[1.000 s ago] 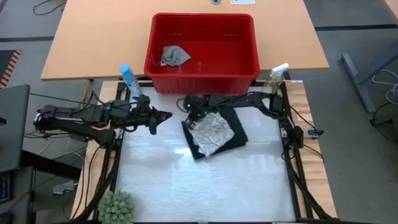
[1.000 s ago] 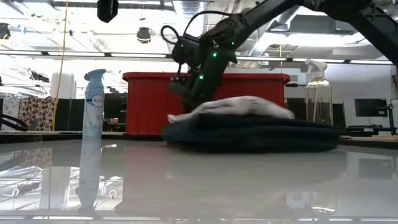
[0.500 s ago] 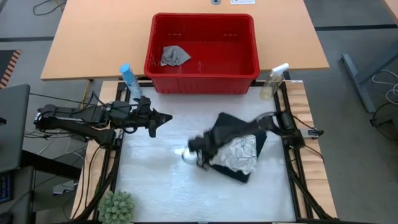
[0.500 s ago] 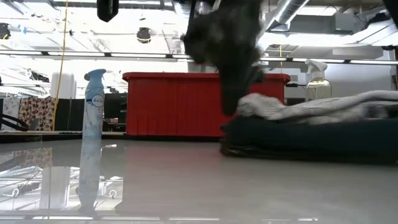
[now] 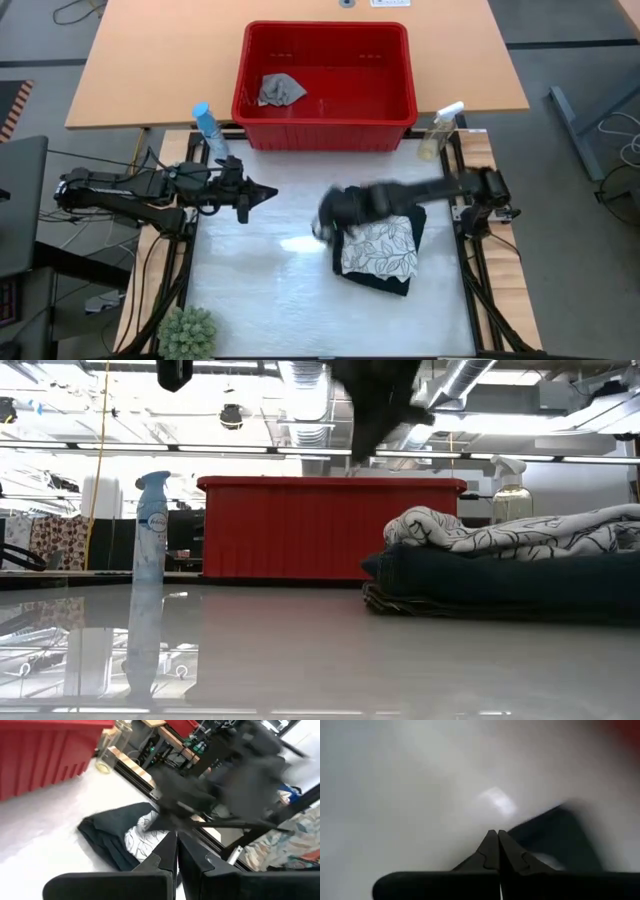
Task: Fold laundry
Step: Stack the white-patterned shirt on top of the dark blue pants
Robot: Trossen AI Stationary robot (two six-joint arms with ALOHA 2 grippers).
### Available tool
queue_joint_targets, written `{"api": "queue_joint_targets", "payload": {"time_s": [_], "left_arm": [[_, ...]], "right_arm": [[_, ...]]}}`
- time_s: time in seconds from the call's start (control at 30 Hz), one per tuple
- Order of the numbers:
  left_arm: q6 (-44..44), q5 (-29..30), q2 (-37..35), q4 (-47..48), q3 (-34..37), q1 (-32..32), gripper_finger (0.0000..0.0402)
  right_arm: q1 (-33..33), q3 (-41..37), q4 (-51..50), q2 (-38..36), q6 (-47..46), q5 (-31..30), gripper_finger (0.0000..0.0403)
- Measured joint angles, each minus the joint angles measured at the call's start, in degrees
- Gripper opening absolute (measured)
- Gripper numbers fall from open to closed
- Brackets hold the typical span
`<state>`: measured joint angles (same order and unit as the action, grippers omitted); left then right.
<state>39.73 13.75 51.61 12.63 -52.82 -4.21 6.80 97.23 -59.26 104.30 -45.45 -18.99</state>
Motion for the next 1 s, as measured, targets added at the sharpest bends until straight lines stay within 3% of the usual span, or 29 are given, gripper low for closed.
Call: {"api": "queue_joint_targets", "payload": {"time_s": [0.17, 0.47, 0.73, 1.0], "left_arm": [[-1.1, 2.0, 0.0, 0.1, 0.0, 0.0, 0.0000], [-1.1, -0.5, 0.0, 3.7, 0.0, 0.0, 0.0000], [-2.5, -0.4, 0.0, 5.1, 0.0, 0.0, 0.0000], [-2.5, -0.9, 0.0, 4.8, 0.0, 0.0, 0.0000]], "right_arm": [[-8.6, -0.1, -0.8, 4.0, 6.1, -5.2, 0.0013], [-16.0, -0.2, -2.7, 13.7, 12.3, -0.2, 0.0013], [-13.0, -1.7, -8.7, 17.9, 13.2, 7.6, 0.0013], [-2.4, -3.1, -14.1, 16.3, 4.4, 13.6, 0.0013]]}}
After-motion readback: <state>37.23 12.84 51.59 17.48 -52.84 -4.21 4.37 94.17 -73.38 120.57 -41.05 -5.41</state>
